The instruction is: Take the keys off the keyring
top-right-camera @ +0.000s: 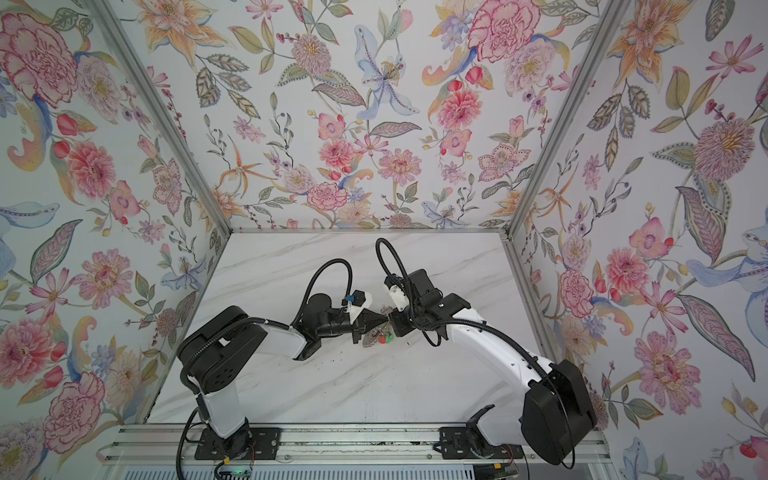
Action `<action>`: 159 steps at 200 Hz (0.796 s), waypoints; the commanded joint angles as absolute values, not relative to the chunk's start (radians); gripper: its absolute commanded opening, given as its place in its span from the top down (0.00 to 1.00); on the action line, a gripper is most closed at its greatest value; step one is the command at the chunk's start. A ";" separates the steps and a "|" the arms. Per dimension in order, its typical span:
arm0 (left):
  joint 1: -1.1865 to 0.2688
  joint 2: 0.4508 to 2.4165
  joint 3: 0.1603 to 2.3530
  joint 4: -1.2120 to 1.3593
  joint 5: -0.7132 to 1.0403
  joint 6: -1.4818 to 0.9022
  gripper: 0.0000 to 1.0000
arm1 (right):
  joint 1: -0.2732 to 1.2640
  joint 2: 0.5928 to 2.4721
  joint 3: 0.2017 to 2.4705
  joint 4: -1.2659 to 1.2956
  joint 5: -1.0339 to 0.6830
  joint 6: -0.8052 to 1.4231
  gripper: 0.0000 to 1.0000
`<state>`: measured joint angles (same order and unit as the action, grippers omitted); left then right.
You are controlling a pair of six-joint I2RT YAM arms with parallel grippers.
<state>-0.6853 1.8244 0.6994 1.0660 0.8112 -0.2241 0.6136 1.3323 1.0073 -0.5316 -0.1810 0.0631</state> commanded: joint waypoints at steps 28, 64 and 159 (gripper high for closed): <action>-0.667 1.620 0.633 1.101 0.792 -0.245 1.00 | 0.535 1.263 0.924 -0.497 -0.292 0.132 0.95; -0.664 1.536 0.598 1.163 0.783 -0.303 1.00 | 0.506 1.230 0.887 -0.415 -0.427 0.166 0.95; -0.666 1.493 0.494 1.484 0.650 -0.483 1.00 | 0.526 1.118 0.693 -0.115 -0.623 0.287 0.95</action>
